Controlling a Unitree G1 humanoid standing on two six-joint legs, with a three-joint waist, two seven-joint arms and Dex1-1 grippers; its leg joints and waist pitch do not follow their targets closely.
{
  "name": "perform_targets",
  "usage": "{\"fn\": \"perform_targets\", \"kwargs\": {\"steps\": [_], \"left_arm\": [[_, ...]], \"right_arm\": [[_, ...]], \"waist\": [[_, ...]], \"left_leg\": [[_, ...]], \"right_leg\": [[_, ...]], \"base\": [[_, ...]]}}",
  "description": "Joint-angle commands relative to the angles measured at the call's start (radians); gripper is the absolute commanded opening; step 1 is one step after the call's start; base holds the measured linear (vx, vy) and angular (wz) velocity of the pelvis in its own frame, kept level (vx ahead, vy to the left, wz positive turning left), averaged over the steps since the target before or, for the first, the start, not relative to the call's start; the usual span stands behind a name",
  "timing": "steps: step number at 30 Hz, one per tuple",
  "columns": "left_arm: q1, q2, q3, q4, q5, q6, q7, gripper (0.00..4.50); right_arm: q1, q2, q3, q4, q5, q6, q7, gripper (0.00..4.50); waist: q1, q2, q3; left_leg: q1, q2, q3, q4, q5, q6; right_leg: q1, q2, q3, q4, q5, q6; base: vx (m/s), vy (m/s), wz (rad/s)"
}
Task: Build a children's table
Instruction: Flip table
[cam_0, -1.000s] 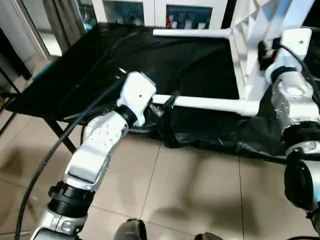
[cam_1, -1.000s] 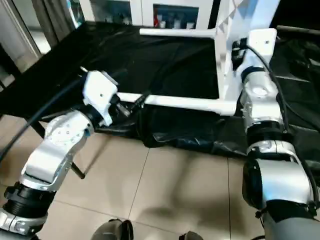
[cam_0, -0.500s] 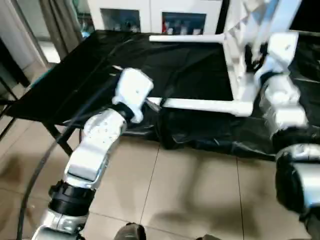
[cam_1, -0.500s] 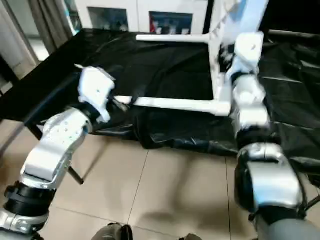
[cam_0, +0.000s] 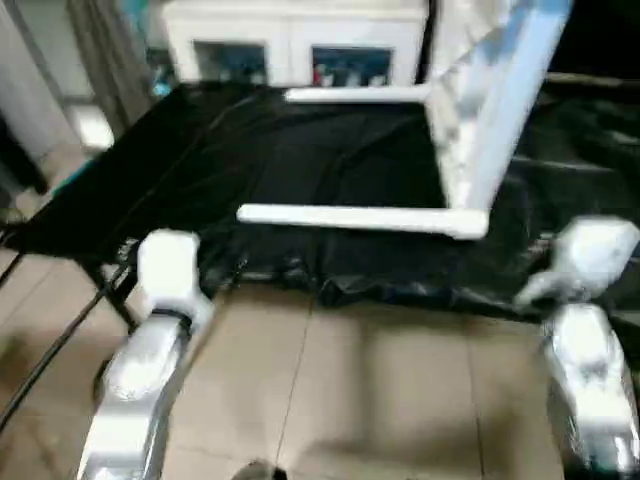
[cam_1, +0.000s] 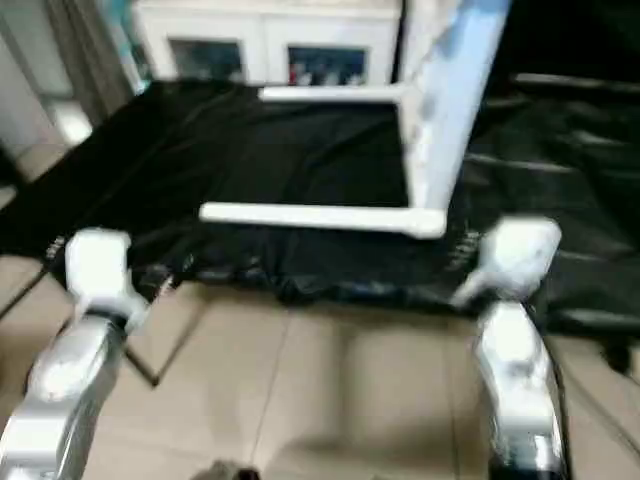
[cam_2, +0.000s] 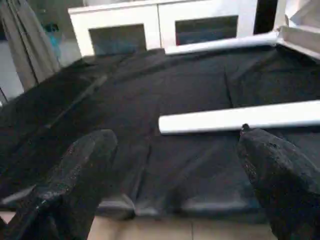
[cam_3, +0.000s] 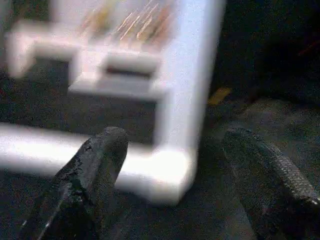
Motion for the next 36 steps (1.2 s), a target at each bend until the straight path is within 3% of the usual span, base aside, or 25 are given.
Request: {"fn": "perform_targets", "kwargs": {"steps": [1,3,5,6,7,8,11,13,15,16,17,18,19,20,21,24,25,26,28,30,31,32,33,34,36], "left_arm": [[-0.023,-0.002,-0.001,-0.019,-0.014,0.004,0.011,4.39],[-0.039,0.001,-0.004,-0.018,-0.015,0.007,0.009,4.39],[-0.064,0.0,-0.003,-0.016,-0.022,0.015,0.007,4.39],[-0.07,-0.003,0.001,-0.018,-0.027,0.021,0.007,4.39],[-0.071,-0.005,0.004,-0.019,-0.03,0.024,0.005,4.39],[-0.074,-0.009,0.012,-0.027,-0.036,0.033,-0.002,4.39],[-0.074,-0.008,0.017,-0.031,-0.041,0.042,-0.005,4.39],[-0.076,-0.006,0.022,-0.034,-0.048,0.045,-0.005,4.39],[-0.08,-0.003,0.023,-0.032,-0.052,0.048,-0.005,4.39],[-0.083,-0.002,0.023,-0.032,-0.054,0.05,-0.005,4.39],[-0.087,0.0,0.025,-0.03,-0.055,0.055,-0.005,4.39],[-0.089,-0.001,0.028,-0.031,-0.054,0.06,-0.005,4.39],[-0.093,-0.003,0.034,-0.03,-0.056,0.064,-0.004,4.39],[-0.094,-0.005,0.04,-0.031,-0.06,0.068,-0.003,4.39],[-0.094,-0.005,0.041,-0.031,-0.06,0.068,-0.003,4.39],[-0.094,-0.003,0.043,-0.019,-0.06,0.068,-0.003,4.39],[-0.094,-0.003,0.043,-0.012,-0.06,0.067,-0.003,4.39],[-0.095,-0.003,0.039,-0.009,-0.062,0.067,-0.002,4.39],[-0.098,-0.003,0.035,-0.009,-0.064,0.07,-0.002,4.39],[-0.097,-0.004,0.033,-0.012,-0.065,0.072,-0.002,4.39],[-0.096,-0.006,0.034,-0.014,-0.064,0.073,-0.004,4.39],[-0.096,-0.008,0.035,-0.013,-0.063,0.073,-0.005,4.39],[-0.095,-0.009,0.038,-0.011,-0.064,0.075,-0.007,4.39],[-0.094,-0.009,0.038,-0.01,-0.065,0.075,-0.007,4.39],[-0.094,-0.009,0.038,-0.004,-0.067,0.074,-0.009,4.39]], "right_arm": [[-0.004,0.016,0.04,-0.004,-0.005,0.096,0.014,3.47],[-0.013,0.037,0.041,-0.007,-0.009,0.102,0.013,3.47],[-0.031,0.065,0.046,-0.008,-0.009,0.102,0.017,3.47],[-0.032,0.073,0.047,-0.019,-0.01,0.108,0.02,3.47],[-0.033,0.076,0.049,-0.029,0.001,0.119,0.021,3.47],[-0.033,0.078,0.063,-0.068,0.033,0.155,0.032,3.47],[-0.031,0.063,0.08,-0.077,0.039,0.166,0.05,3.47],[-0.032,0.067,0.074,-0.08,0.046,0.179,0.052,3.47],[-0.035,0.077,0.062,-0.079,0.045,0.191,0.055,3.47],[-0.036,0.079,0.058,-0.076,0.043,0.193,0.057,3.47],[-0.037,0.082,0.054,-0.073,0.045,0.193,0.058,3.47],[-0.039,0.084,0.052,-0.074,0.047,0.197,0.059,3.47],[-0.041,0.086,0.051,-0.074,0.047,0.201,0.057,3.47],[-0.04,0.087,0.052,-0.081,0.053,0.213,0.054,3.47],[-0.04,0.087,0.052,-0.081,0.053,0.213,0.054,3.47],[-0.04,0.085,0.056,-0.082,0.055,0.22,0.051,3.47],[-0.04,0.085,0.055,-0.083,0.053,0.226,0.051,3.47],[-0.039,0.086,0.051,-0.085,0.053,0.231,0.052,3.47],[-0.037,0.087,0.045,-0.088,0.048,0.237,0.056,3.47],[-0.034,0.086,0.045,-0.089,0.042,0.238,0.058,3.47],[-0.034,0.084,0.046,-0.089,0.038,0.24,0.058,3.47],[-0.035,0.082,0.047,-0.088,0.036,0.241,0.058,3.47],[-0.035,0.081,0.047,-0.093,0.033,0.244,0.058,3.47],[-0.035,0.081,0.048,-0.094,0.032,0.244,0.058,3.47],[-0.034,0.079,0.047,-0.102,0.027,0.247,0.058,3.47]], "waist": [[-0.019,-0.003,-0.045],[-0.016,0.013,-0.043],[0.075,0.015,-0.047],[0.037,-0.074,-0.055],[0.036,-0.097,-0.052],[0.019,-0.058,-0.027],[0.017,-0.026,-0.047],[-0.004,0.002,-0.047],[-0.016,0.003,-0.02],[0.007,0.017,-0.009],[0.087,0.01,-0.021],[0.069,-0.041,-0.049],[0.051,-0.108,-0.034],[0.088,-0.051,-0.007],[0.102,-0.082,-0.004],[0.141,-0.028,-0.045],[0.112,0.006,-0.061],[0.051,0.011,-0.09],[0.046,0.008,-0.075],[0.034,-0.005,-0.071],[0.027,-0.027,-0.073],[0.034,-0.058,-0.052],[0.057,-0.08,-0.047],[0.105,-0.073,-0.068],[0.1,-0.073,-0.057]], "left_leg": [[0.051,0.023,-0.048,-0.111,-0.771,-0.109],[0.029,0.042,-0.052,-0.158,-0.854,-0.122],[-0.054,0.061,0.038,-0.259,-0.91,-0.138],[0.075,0.019,0.025,-0.045,-0.633,-0.133],[0.139,-0.03,-0.019,0.144,-0.379,-0.078],[0.029,-0.055,-0.103,0.152,-0.144,-0.035],[0.087,0.004,-0.112,-0.033,-0.578,-0.109],[0.09,0.023,-0.131,-0.088,-0.764,-0.097],[0.094,0.044,-0.116,-0.174,-1.028,-0.081],[0.033,0.064,-0.096,-0.239,-1.117,-0.08],[-0.003,0.054,-0.02,-0.227,-1.09,-0.025],[0.07,0.053,0.006,-0.101,-0.762,-0.007],[0.198,0.002,0.013,0.133,-0.561,-0.039],[0.082,-0.058,-0.069,0.199,-0.206,0.071],[0.039,-0.06,-0.102,0.197,-0.219,0.035],[0.14,-0.049,-0.092,0.031,-0.335,0.034],[0.235,0.019,-0.15,-0.084,-0.367,0.065],[0.308,0.126,-0.246,-0.12,-0.394,0.21],[0.234,0.109,-0.193,-0.132,-0.44,0.335],[0.219,0.06,-0.148,-0.126,-0.421,0.329],[0.251,0.034,-0.061,-0.114,-0.437,0.208],[0.219,-0.043,0.005,-0.08,-0.535,0.117],[0.181,-0.105,-0.006,0.068,-0.447,0.076],[0.127,-0.099,-0.054,0.12,-0.319,0.017],[0.053,-0.111,-0.104,0.161,-0.209,-0.069]], "right_leg": [[0.011,-0.008,-0.033,-0.114,-0.641,-0.023],[0.044,0.001,-0.037,-0.054,-0.535,-0.052],[0.095,0.026,-0.016,0.162,-0.312,-0.086],[-0.044,-0.049,0.058,-0.042,-0.834,-0.015],[-0.147,-0.108,0.091,-0.162,-1.085,0.005],[-0.034,-0.138,0.133,-0.148,-1.105,-0.05],[-0.013,0.005,0.024,-0.034,-0.535,-0.12],[0.035,0.001,0.008,-0.029,-0.332,-0.14],[0.095,0.026,-0.056,-0.004,-0.377,-0.084],[0.15,0.034,-0.072,0.117,-0.33,-0.076],[0.18,0.041,-0.067,0.209,-0.269,-0.058],[0.154,-0.002,0.065,0.159,-0.73,-0.03],[0.005,-0.032,0.086,-0.069,-1.181,-0.005],[0.087,-0.125,0.225,-0.168,-1.376,-0.148],[0.149,-0.105,0.222,-0.132,-1.261,-0.159],[0.163,-0.015,0.191,-0.09,-0.761,-0.251],[0.085,0.068,0.103,0.002,-0.43,-0.222],[-0.014,0.04,0.035,0.141,-0.244,-0.134],[-0.049,0.01,-0.002,0.174,-0.072,-0.028],[-0.045,0.006,-0.01,0.127,0.015,-0.064],[-0.046,-0.002,-0.008,0.064,0.038,-0.143],[0.019,-0.014,0.065,-0.036,-0.209,-0.232],[0.114,-0.096,0.212,-0.127,-0.619,-0.382],[0.179,-0.11,0.284,-0.115,-0.646,-0.469],[0.19,-0.04,0.304,-0.087,-0.381,-0.476]], "base": [[-0.067,0.025,-0.17],[-0.048,0.013,-0.07],[-0.144,-0.043,0.05],[-0.085,-0.079,0.1],[0.028,-0.073,0.01],[0.0,0.0,0.0],[-0.058,0.01,0.06],[-0.077,0.024,0.03],[-0.084,0.051,-0.08],[-0.114,0.006,0.05],[-0.078,-0.108,0.1],[-0.078,-0.108,0.1],[0.057,-0.173,0.04],[0.066,-0.081,0.02],[0.128,-0.063,-0.02],[0.059,-0.004,0.32],[0.014,0.013,0.29],[0.0,0.0,0.0],[0.048,0.014,0.03],[0.105,-0.008,0.03],[0.16,-0.075,-0.17],[0.202,-0.073,-0.32],[0.202,-0.073,-0.32],[0.194,-0.035,-0.35],[0.185,-0.022,-0.4]]}}
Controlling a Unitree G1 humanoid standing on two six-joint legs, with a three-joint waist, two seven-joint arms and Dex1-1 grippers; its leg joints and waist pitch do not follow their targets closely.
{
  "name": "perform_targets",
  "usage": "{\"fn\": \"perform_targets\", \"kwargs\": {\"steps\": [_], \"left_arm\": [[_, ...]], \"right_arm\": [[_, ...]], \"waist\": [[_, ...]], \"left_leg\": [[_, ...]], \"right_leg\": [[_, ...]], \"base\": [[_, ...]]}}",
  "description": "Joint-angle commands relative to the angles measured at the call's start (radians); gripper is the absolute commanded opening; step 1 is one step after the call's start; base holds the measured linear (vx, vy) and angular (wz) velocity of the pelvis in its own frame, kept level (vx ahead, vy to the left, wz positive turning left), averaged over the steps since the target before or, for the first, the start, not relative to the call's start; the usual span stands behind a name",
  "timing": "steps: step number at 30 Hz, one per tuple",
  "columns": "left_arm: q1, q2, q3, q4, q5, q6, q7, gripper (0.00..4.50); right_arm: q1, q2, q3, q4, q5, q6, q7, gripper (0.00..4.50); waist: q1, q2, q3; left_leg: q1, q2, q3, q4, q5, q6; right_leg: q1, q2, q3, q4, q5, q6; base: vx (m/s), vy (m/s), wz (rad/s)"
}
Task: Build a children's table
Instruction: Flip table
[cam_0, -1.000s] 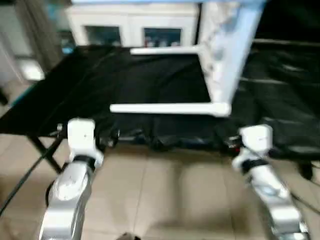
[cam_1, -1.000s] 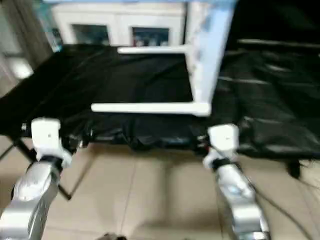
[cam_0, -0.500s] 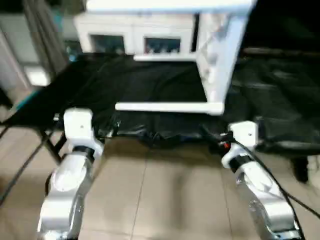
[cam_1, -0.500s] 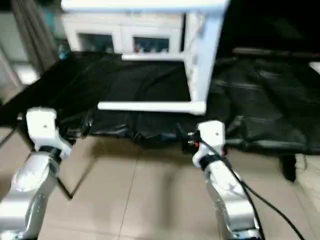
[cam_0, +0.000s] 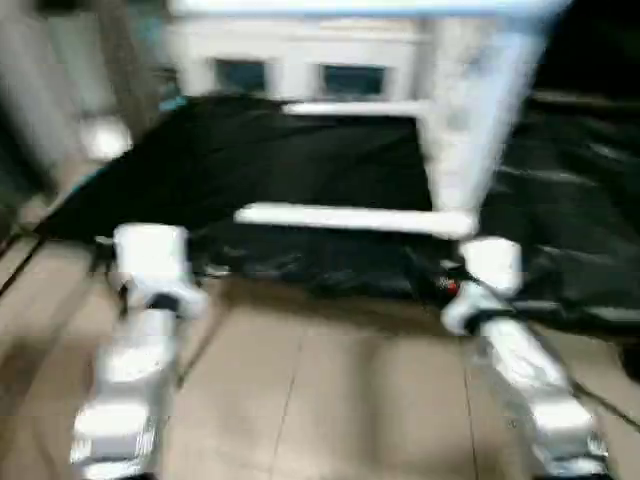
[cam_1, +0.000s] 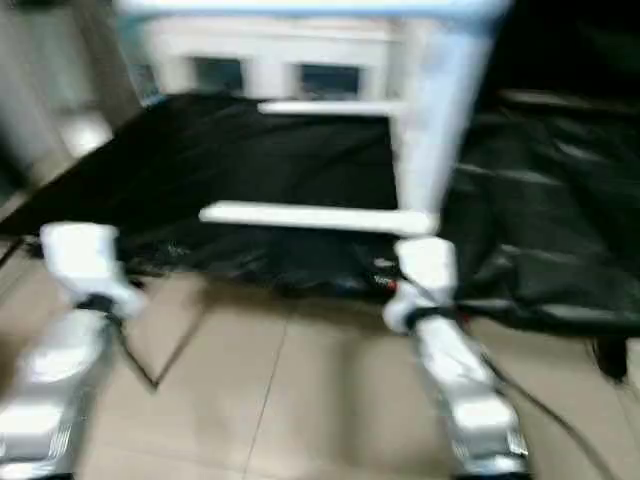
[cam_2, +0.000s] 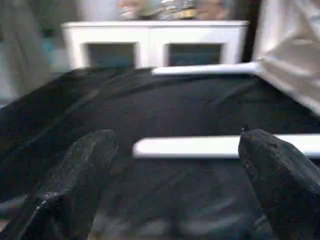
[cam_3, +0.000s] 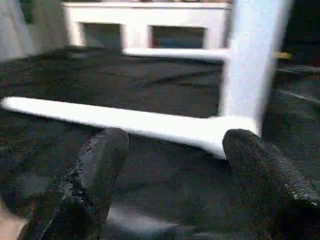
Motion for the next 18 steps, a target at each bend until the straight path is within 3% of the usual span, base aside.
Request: {"fn": "perform_targets", "kwargs": {"steps": [1,2,3,4,5,6,7,8,9,10,11,12,13,14,15,16,17,18], "left_arm": [[0.003,0.02,0.028,0.0,-0.004,0.005,0.001,4.39],[0.002,0.02,0.028,0.002,-0.005,0.005,0.0,4.39],[0.002,0.018,0.026,0.004,-0.005,0.004,0.0,4.39],[0.003,0.017,0.023,0.007,-0.003,0.002,0.0,4.39],[0.003,0.017,0.023,0.007,-0.003,0.002,0.0,4.39],[0.002,0.01,0.015,0.013,0.001,-0.002,-0.004,4.39],[0.001,0.007,0.012,0.015,0.001,-0.003,-0.006,4.39],[0.0,0.006,0.009,0.016,0.001,-0.003,-0.008,4.39],[-0.002,0.007,0.006,0.018,-0.001,-0.005,-0.007,4.39],[-0.004,0.007,0.006,0.02,-0.001,-0.005,-0.006,4.39],[-0.007,0.007,0.005,0.025,-0.001,-0.008,-0.006,4.39],[-0.009,0.008,0.007,0.028,0.0,-0.01,-0.005,4.39],[-0.01,0.008,0.007,0.028,0.0,-0.011,-0.005,4.39],[-0.01,0.01,0.009,0.029,-0.001,-0.011,-0.006,4.39],[-0.011,0.012,0.014,0.031,-0.001,-0.014,-0.007,4.39],[-0.011,0.012,0.014,0.031,-0.001,-0.014,-0.007,4.39],[-0.011,0.015,0.016,0.03,0.001,-0.015,-0.008,4.39],[-0.012,0.025,0.015,0.028,0.007,-0.017,-0.014,4.39]], "right_arm": [[-0.014,0.014,0.027,-0.025,-0.008,0.01,0.005,3.47],[-0.013,0.012,0.027,-0.028,-0.008,0.011,0.005,3.47],[-0.011,0.01,0.028,-0.031,-0.01,0.012,0.005,3.47],[-0.01,0.008,0.029,-0.033,-0.011,0.012,0.004,3.47],[-0.01,0.008,0.029,-0.033,-0.011,0.012,0.004,3.47],[-0.01,0.002,0.031,-0.037,-0.02,0.011,0.003,3.47],[-0.011,-0.002,0.034,-0.04,-0.025,0.009,0.006,3.47],[-0.011,-0.004,0.035,-0.042,-0.027,0.007,0.007,3.47],[-0.011,-0.002,0.034,-0.046,-0.03,0.005,0.014,3.47],[-0.011,0.0,0.033,-0.047,-0.03,0.003,0.016,3.47],[-0.013,0.001,0.033,-0.047,-0.027,-0.002,0.023,3.47],[-0.016,0.002,0.034,-0.049,-0.023,-0.006,0.032,3.47],[-0.016,0.001,0.035,-0.05,-0.022,-0.006,0.033,3.47],[-0.018,0.0,0.04,-0.052,-0.022,-0.008,0.04,3.47],[-0.023,-0.003,0.052,-0.054,-0.021,-0.013,0.054,3.47],[-0.023,-0.003,0.052,-0.054,-0.021,-0.013,0.054,3.47],[-0.026,-0.005,0.061,-0.055,-0.016,-0.015,0.066,3.47],[-0.03,-0.011,0.083,-0.061,-0.007,-0.018,0.106,3.47]], "waist": [[0.034,-0.028,-0.037],[0.035,0.002,-0.038],[0.005,0.044,-0.047],[-0.002,0.057,-0.039],[-0.053,0.101,-0.052],[-0.062,0.088,-0.072],[-0.075,0.088,-0.067],[-0.081,0.08,-0.07],[-0.091,0.066,-0.071],[-0.093,0.055,-0.073],[-0.091,0.021,-0.068],[-0.073,-0.063,-0.081],[-0.042,-0.04,-0.084],[-0.04,-0.044,-0.078],[-0.039,-0.035,-0.064],[-0.038,-0.024,-0.054],[-0.035,-0.003,-0.044],[-0.031,0.041,-0.043]], "left_leg": [[-0.11,0.007,-0.036,-0.002,0.044,-0.08],[-0.12,0.025,-0.062,-0.051,0.108,-0.093],[-0.085,0.044,-0.067,-0.182,0.149,-0.105],[-0.089,0.062,-0.087,-0.236,0.129,-0.046],[-0.002,0.185,-0.197,-0.288,-0.147,0.033],[0.044,0.215,-0.216,-0.274,-0.153,0.16],[0.041,0.182,-0.202,-0.258,0.013,0.251],[0.05,0.169,-0.195,-0.244,0.116,0.304],[0.048,0.15,-0.181,-0.24,0.284,0.394],[0.048,0.14,-0.17,-0.231,0.347,0.425],[0.015,0.068,-0.124,-0.2,0.358,0.396],[-0.107,-0.032,-0.046,-0.13,0.157,0.3],[-0.144,-0.018,-0.038,-0.04,0.074,0.197],[-0.154,-0.011,-0.037,-0.031,0.092,0.142],[-0.163,-0.006,-0.036,-0.037,0.144,0.067],[-0.153,0.008,-0.036,-0.046,0.163,0.044],[-0.156,0.038,-0.04,-0.081,0.201,0.036],[-0.139,0.089,-0.047,-0.164,0.201,0.073]], "right_leg": [[0.119,-0.111,0.164,-0.136,-0.267,-0.398],[0.1,-0.073,0.147,-0.143,-0.201,-0.328],[0.071,0.017,0.078,-0.133,-0.237,-0.169],[0.064,0.005,0.004,-0.119,-0.249,-0.128],[-0.047,-0.004,-0.068,0.045,-0.263,-0.046],[-0.089,-0.039,-0.109,0.102,-0.141,0.016],[-0.108,-0.049,-0.135,0.105,-0.07,0.067],[-0.124,-0.053,-0.145,0.105,-0.048,0.086],[-0.135,-0.064,-0.147,0.094,-0.016,0.117],[-0.144,-0.073,-0.142,0.075,0.01,0.113],[-0.108,-0.099,-0.12,-0.011,0.1,0.047],[0.053,-0.152,-0.034,-0.096,0.04,0.009],[0.104,-0.244,0.029,-0.117,0.03,-0.083],[0.099,-0.228,0.013,-0.112,0.072,-0.114],[0.104,-0.212,-0.023,-0.108,0.163,-0.153],[0.089,-0.216,-0.039,-0.125,0.129,-0.185],[0.084,-0.208,-0.065,-0.148,-0.029,-0.243],[0.074,-0.181,-0.101,-0.16,-0.207,-0.228]], "base": [[0.165,0.006,-0.36],[0.146,0.031,-0.37],[0.146,0.031,-0.37],[0.186,0.078,-0.35],[0.234,0.072,-0.04],[0.234,0.072,-0.04],[0.204,0.039,0.11],[0.165,0.008,-0.03],[0.165,0.008,-0.03],[0.159,-0.054,-0.13],[0.154,-0.116,-0.09],[0.154,-0.116,-0.09],[0.158,-0.092,0.09],[0.144,-0.061,0.06],[0.144,-0.061,0.06],[0.126,-0.068,-0.07],[0.061,-0.024,-0.03],[0.111,-0.01,0.0]]}}
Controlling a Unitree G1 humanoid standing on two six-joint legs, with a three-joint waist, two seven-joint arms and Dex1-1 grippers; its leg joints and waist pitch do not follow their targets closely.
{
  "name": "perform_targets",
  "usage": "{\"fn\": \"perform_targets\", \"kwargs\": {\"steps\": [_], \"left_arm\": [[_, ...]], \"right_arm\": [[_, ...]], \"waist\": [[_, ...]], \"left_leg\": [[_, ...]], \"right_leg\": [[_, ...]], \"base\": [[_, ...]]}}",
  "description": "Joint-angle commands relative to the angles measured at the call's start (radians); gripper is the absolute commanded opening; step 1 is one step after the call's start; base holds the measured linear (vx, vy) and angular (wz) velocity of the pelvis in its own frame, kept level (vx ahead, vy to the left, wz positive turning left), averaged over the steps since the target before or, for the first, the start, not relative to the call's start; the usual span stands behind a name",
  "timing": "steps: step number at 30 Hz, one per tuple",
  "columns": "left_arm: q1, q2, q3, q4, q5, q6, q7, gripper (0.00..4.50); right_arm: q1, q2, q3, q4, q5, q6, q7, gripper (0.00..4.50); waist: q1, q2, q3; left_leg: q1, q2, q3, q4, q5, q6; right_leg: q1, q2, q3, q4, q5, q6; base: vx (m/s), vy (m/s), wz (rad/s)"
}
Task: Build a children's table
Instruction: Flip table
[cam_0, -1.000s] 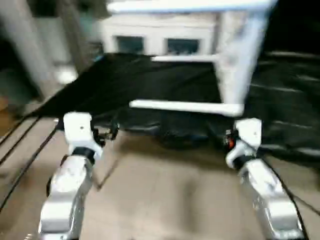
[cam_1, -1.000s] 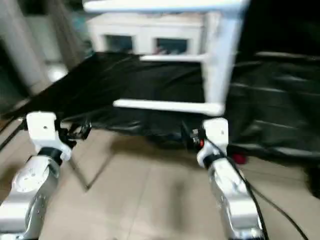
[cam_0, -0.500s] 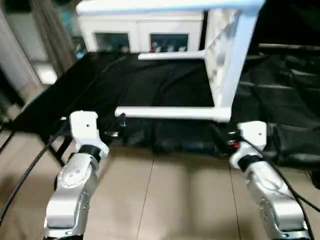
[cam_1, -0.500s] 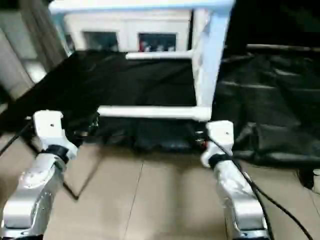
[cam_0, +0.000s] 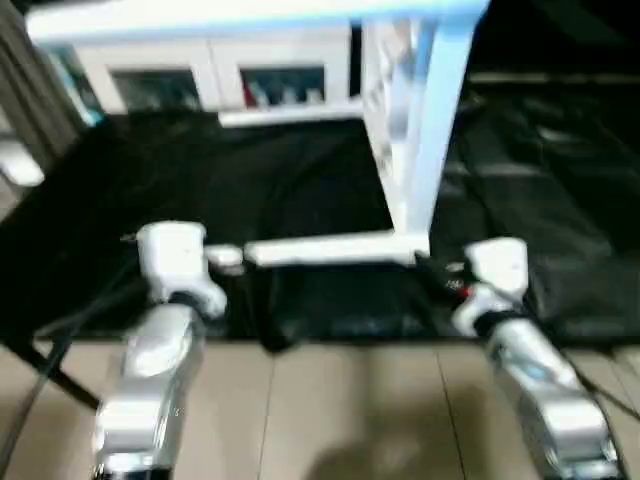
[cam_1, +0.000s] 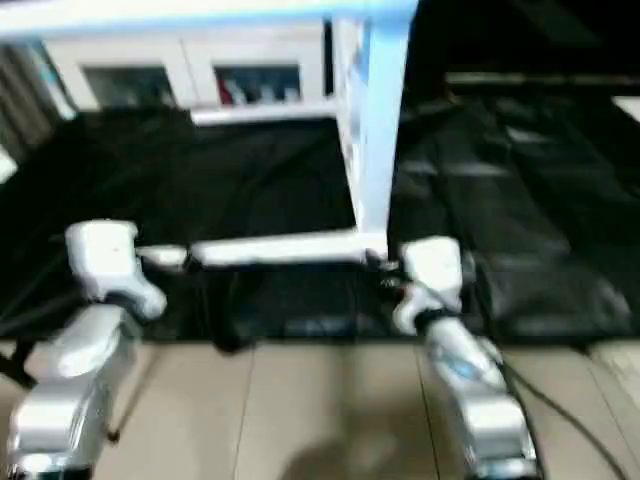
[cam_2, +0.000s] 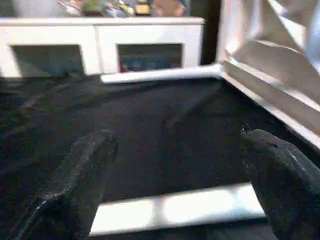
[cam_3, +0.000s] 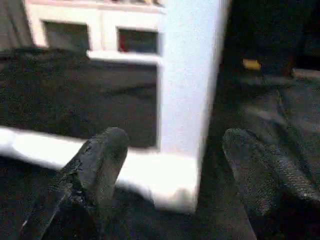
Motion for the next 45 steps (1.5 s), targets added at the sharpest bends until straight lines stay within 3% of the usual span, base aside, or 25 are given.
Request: {"fn": "perform_targets", "kwargs": {"steps": [1,2,3,4,5,6,7,8,9,10,11,12,13,15,17,19,21,23,25,26,28,30,39,42,45], "left_arm": [[0.004,0.023,0.023,-0.005,0.006,-0.002,-0.003,4.39],[0.002,0.031,0.021,-0.007,0.009,0.0,-0.007,4.39],[0.0,0.044,0.017,-0.021,0.008,-0.03,-0.031,4.39],[-0.002,0.054,0.012,-0.028,0.015,-0.039,-0.037,4.39],[-0.001,0.067,0.007,-0.035,0.022,-0.061,-0.049,4.39],[0.0,0.075,0.003,-0.04,0.027,-0.074,-0.056,4.45],[0.007,0.115,-0.027,-0.05,0.057,-0.106,-0.092,4.45],[0.007,0.115,-0.027,-0.05,0.057,-0.106,-0.092,4.45],[0.014,0.162,-0.062,-0.055,0.103,-0.139,-0.124,4.45],[0.019,0.201,-0.09,-0.059,0.138,-0.172,-0.154,4.45],[0.021,0.232,-0.11,-0.063,0.172,-0.199,-0.169,4.45],[0.006,0.263,-0.122,-0.063,0.217,-0.238,-0.166,4.45],[-0.009,0.278,-0.128,-0.06,0.244,-0.256,-0.159,4.45],[-0.032,0.297,-0.136,-0.052,0.278,-0.28,-0.154,4.45],[-0.102,0.347,-0.162,-0.017,0.37,-0.336,-0.145,4.45],[-0.166,0.38,-0.186,0.016,0.421,-0.374,-0.145,4.45],[-0.217,0.4,-0.202,0.041,0.452,-0.4,-0.142,4.45],[-0.306,0.424,-0.228,0.104,0.518,-0.428,-0.117,4.45],[-0.331,0.427,-0.231,0.126,0.534,-0.438,-0.11,4.45],[-0.43,0.433,-0.24,0.206,0.569,-0.467,-0.087,4.45],[-0.495,0.438,-0.243,0.265,0.595,-0.494,-0.067,4.45],[-0.546,0.438,-0.243,0.311,0.603,-0.52,-0.053,4.45],[-0.724,0.434,-0.268,0.484,0.68,-0.682,0.086,4.45],[-0.764,0.439,-0.275,0.543,0.698,-0.704,0.101,4.45],[-0.785,0.44,-0.279,0.595,0.706,-0.704,0.106,4.45]], "right_arm": [[-0.012,0.006,0.046,-0.016,0.015,-0.003,0.044,3.47],[-0.013,0.0,0.059,-0.019,0.016,-0.013,0.071,3.47],[-0.008,-0.016,0.083,-0.032,0.036,-0.015,0.137,3.47],[-0.006,-0.029,0.096,-0.041,0.045,-0.015,0.171,3.47],[-0.002,-0.042,0.107,-0.049,0.051,-0.014,0.2,3.47],[0.0,-0.051,0.113,-0.054,0.053,-0.015,0.218,3.49],[0.003,-0.065,0.117,-0.061,0.059,-0.01,0.24,3.49],[0.003,-0.065,0.117,-0.061,0.059,-0.01,0.24,3.49],[0.005,-0.078,0.117,-0.067,0.067,-0.008,0.26,3.49],[0.005,-0.084,0.113,-0.069,0.075,-0.009,0.275,3.49],[0.003,-0.087,0.108,-0.07,0.08,-0.013,0.283,3.49],[-0.009,-0.083,0.101,-0.056,0.078,-0.028,0.285,3.49],[-0.017,-0.079,0.099,-0.047,0.08,-0.033,0.285,3.49],[-0.027,-0.077,0.099,-0.036,0.083,-0.039,0.29,3.49],[-0.054,-0.08,0.107,-0.005,0.072,-0.061,0.31,3.49],[-0.079,-0.088,0.11,0.023,0.059,-0.079,0.324,3.49],[-0.101,-0.089,0.105,0.037,0.063,-0.084,0.331,3.49],[-0.132,-0.085,0.093,0.054,0.076,-0.097,0.346,3.49],[-0.142,-0.081,0.09,0.061,0.078,-0.101,0.351,3.49],[-0.174,-0.076,0.083,0.094,0.074,-0.129,0.355,3.49],[-0.194,-0.073,0.079,0.118,0.068,-0.148,0.355,3.49],[-0.203,-0.071,0.077,0.127,0.068,-0.158,0.356,3.49],[-0.191,-0.047,0.065,0.111,0.112,-0.17,0.378,3.49],[-0.175,-0.043,0.063,0.074,0.15,-0.164,0.406,3.49],[-0.17,-0.043,0.066,0.064,0.161,-0.168,0.418,3.49]], "waist": [[0.015,0.031,-0.036],[-0.045,0.056,-0.046],[-0.046,0.05,-0.051],[-0.043,0.061,-0.048],[-0.039,0.049,-0.044],[-0.025,0.03,-0.054],[-0.017,0.012,-0.054],[-0.003,-0.041,-0.069],[0.013,-0.028,-0.064],[0.019,-0.022,-0.07],[0.015,-0.011,-0.066],[0.008,0.009,-0.056],[0.006,0.01,-0.048],[-0.001,0.022,-0.024],[0.0,0.027,-0.011],[0.003,0.012,-0.005],[0.007,0.011,-0.012],[0.008,0.008,-0.021],[0.013,0.009,-0.027],[0.008,0.006,-0.021],[0.008,0.005,-0.029],[0.01,0.006,-0.036],[0.015,0.035,-0.057],[0.02,0.039,-0.061],[0.025,0.036,-0.052]], "left_leg": [[-0.009,0.1,-0.015,-0.116,0.09,0.062],[0.096,0.178,-0.111,-0.163,-0.074,0.134],[0.136,0.2,-0.14,-0.158,-0.15,0.214],[0.133,0.198,-0.142,-0.147,-0.075,0.257],[0.12,0.185,-0.129,-0.119,0.234,0.359],[0.094,0.158,-0.098,-0.078,0.536,0.378],[0.066,0.126,-0.075,-0.058,0.599,0.338],[-0.018,0.032,-0.025,-0.001,0.533,0.217],[-0.047,0.047,-0.019,-0.03,0.381,0.13],[-0.043,0.054,-0.018,-0.04,0.318,0.093],[-0.026,0.069,-0.018,-0.064,0.202,0.037],[-0.013,0.085,-0.028,-0.086,0.1,-0.001],[-0.006,0.093,-0.031,-0.096,0.028,-0.01],[0.017,0.121,-0.03,-0.131,-0.29,-0.035],[0.028,0.123,-0.022,-0.14,-0.452,-0.07],[0.041,0.117,-0.009,-0.145,-0.49,-0.088],[0.038,0.117,-0.006,-0.147,-0.423,-0.082],[0.011,0.119,-0.007,-0.152,-0.296,-0.059],[0.009,0.12,0.003,-0.142,-0.217,-0.044],[-0.002,0.119,0.003,-0.146,-0.224,-0.038],[0.004,0.114,0.003,-0.141,-0.259,-0.054],[-0.008,0.119,0.003,-0.141,-0.182,-0.044],[-0.015,0.123,0.013,-0.122,-0.043,0.012],[-0.018,0.124,0.015,-0.115,-0.01,0.036],[-0.018,0.126,0.017,-0.123,-0.066,0.032]], "right_leg": [[0.065,-0.089,0.025,-0.118,-0.226,-0.203],[-0.026,0.002,-0.018,0.016,-0.203,-0.115],[-0.072,-0.013,-0.004,0.075,-0.134,-0.054],[-0.089,-0.019,0.001,0.091,-0.088,-0.024],[-0.114,-0.033,0.01,0.098,-0.003,0.036],[-0.112,-0.056,0.035,0.051,0.129,0.064],[-0.097,-0.075,0.054,0.01,0.218,0.056],[-0.016,-0.113,0.108,-0.006,0.516,0.021],[0.001,-0.146,0.112,-0.003,0.772,-0.023],[0.008,-0.133,0.097,0.005,0.802,-0.03],[0.002,-0.108,0.074,0.0,0.694,-0.052],[-0.003,-0.093,0.054,-0.012,0.471,-0.091],[-0.008,-0.089,0.051,-0.024,0.345,-0.109],[-0.021,-0.096,0.056,-0.054,-0.06,-0.195],[-0.033,-0.105,0.058,-0.073,-0.282,-0.182],[-0.039,-0.113,0.061,-0.099,-0.485,-0.12],[-0.039,-0.116,0.065,-0.099,-0.478,-0.104],[-0.019,-0.118,0.063,-0.084,-0.354,-0.116],[-0.024,-0.119,0.063,-0.079,-0.276,-0.14],[-0.021,-0.118,0.058,-0.08,-0.311,-0.143],[-0.028,-0.121,0.056,-0.084,-0.388,-0.13],[-0.024,-0.117,0.054,-0.073,-0.261,-0.146],[-0.015,-0.111,0.041,-0.036,0.164,-0.244],[-0.014,-0.113,0.038,-0.031,0.225,-0.251],[-0.019,-0.113,0.04,-0.041,0.128,-0.25]], "base": [[0.141,0.06,-0.04],[0.211,0.072,0.02],[0.16,0.058,-0.01],[0.115,0.022,0.08],[0.077,0.011,0.01],[0.077,0.011,0.01],[0.0,0.0,0.0],[0.0,0.0,0.0],[0.0,0.0,0.0],[0.0,0.0,0.0],[0.0,0.0,0.0],[0.0,0.0,0.0],[0.0,0.0,0.0],[-0.073,-0.026,0.13],[-0.103,-0.02,0.15],[-0.102,-0.02,0.14],[-0.074,-0.019,0.08],[0.0,0.0,0.0],[0.0,0.0,0.0],[0.0,0.0,0.0],[0.0,0.0,0.0],[0.0,0.0,0.0],[0.0,0.0,0.0],[0.0,0.0,0.0],[0.0,0.0,0.0]]}}
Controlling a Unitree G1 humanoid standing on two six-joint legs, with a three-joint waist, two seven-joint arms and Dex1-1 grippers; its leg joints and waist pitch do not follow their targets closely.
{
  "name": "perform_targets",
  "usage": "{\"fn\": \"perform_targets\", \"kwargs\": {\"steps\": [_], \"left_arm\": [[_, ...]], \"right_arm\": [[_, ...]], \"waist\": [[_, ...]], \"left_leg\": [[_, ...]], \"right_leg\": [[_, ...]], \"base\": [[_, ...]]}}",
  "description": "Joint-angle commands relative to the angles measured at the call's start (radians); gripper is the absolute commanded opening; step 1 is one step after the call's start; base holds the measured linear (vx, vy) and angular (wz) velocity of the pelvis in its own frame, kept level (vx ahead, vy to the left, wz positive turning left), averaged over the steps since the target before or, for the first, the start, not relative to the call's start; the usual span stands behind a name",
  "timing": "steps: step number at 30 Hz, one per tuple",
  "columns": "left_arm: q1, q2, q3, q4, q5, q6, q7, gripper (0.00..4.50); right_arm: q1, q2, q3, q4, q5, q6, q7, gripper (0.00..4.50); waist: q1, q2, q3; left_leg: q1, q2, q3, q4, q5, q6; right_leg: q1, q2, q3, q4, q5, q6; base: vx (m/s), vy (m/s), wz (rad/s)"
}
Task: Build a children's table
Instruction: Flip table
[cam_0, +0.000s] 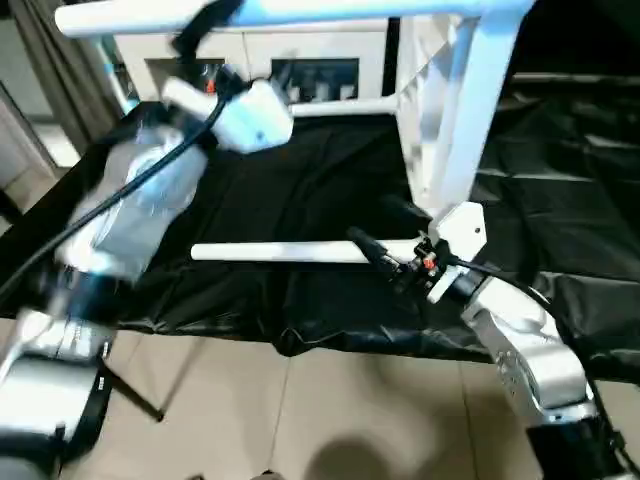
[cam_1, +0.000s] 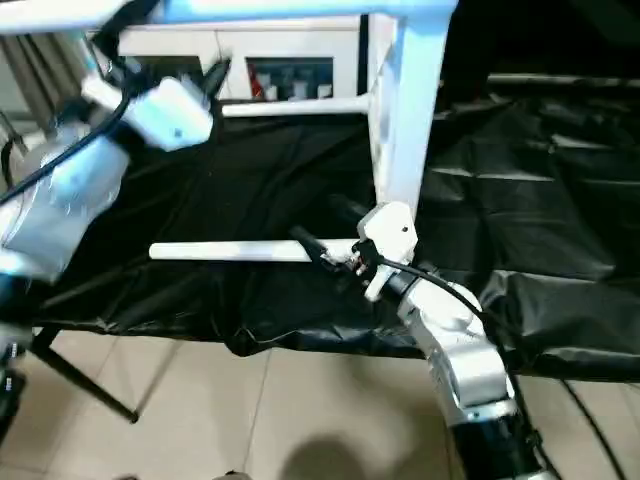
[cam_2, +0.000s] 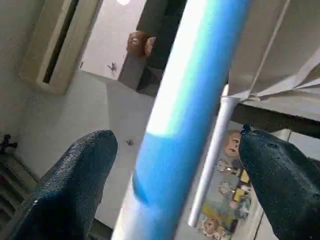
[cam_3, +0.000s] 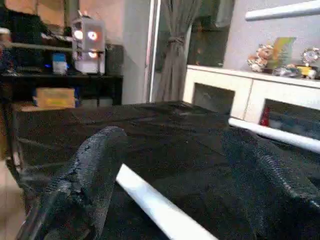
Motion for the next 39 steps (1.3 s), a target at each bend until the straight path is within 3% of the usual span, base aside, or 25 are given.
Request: {"fn": "perform_targets", "kwargs": {"steps": [1,7,11,14,35,39], "left_arm": [[-0.023,0.012,-0.004,0.059,0.023,-0.001,0.02,4.45],[-0.097,0.01,0.004,0.164,0.037,-0.003,0.068,4.45],[-0.12,0.013,0.015,0.196,0.031,0.01,0.074,4.45],[-0.133,0.016,0.018,0.226,0.027,0.001,0.078,4.45],[-0.191,0.009,0.009,0.322,-0.009,0.0,0.029,2.77],[-0.196,-0.022,-0.001,0.316,-0.081,0.06,-0.146,2.42]], "right_arm": [[0.008,0.004,-0.004,-0.033,0.019,-0.004,0.023,3.49],[0.012,0.016,0.002,-0.044,0.023,-0.005,0.028,3.49],[0.014,0.021,0.01,-0.048,0.023,-0.007,0.023,3.49],[0.017,0.026,0.009,-0.054,0.024,-0.006,0.023,3.49],[0.028,0.047,0.02,-0.053,-0.001,-0.019,0.016,3.5],[0.031,0.048,0.022,-0.05,-0.01,-0.024,0.017,3.5]], "waist": [[0.007,0.005,-0.07],[0.017,0.005,-0.066],[0.019,0.009,-0.065],[0.02,0.01,-0.068],[0.023,0.018,-0.065],[0.027,0.019,-0.06]], "left_leg": [[0.014,0.086,-0.035,-0.084,-0.192,0.049],[0.016,0.089,-0.037,-0.091,-0.272,-0.004],[0.014,0.09,-0.04,-0.094,-0.288,-0.019],[0.01,0.088,-0.04,-0.092,-0.254,-0.013],[0.009,0.091,-0.042,-0.095,-0.272,-0.022],[0.014,0.093,-0.039,-0.1,-0.31,-0.029]], "right_leg": [[0.054,-0.08,0.041,-0.054,0.018,-0.248],[0.047,-0.083,0.047,-0.061,-0.098,-0.227],[0.046,-0.084,0.047,-0.061,-0.093,-0.22],[0.049,-0.085,0.046,-0.057,-0.051,-0.22],[0.048,-0.088,0.047,-0.058,-0.055,-0.225],[0.041,-0.089,0.05,-0.064,-0.113,-0.228]], "base": [[0.0,0.0,0.0],[0.0,0.0,0.0],[0.0,0.0,0.0],[0.0,0.0,0.0],[0.0,0.0,0.0],[0.0,0.0,0.0]]}}
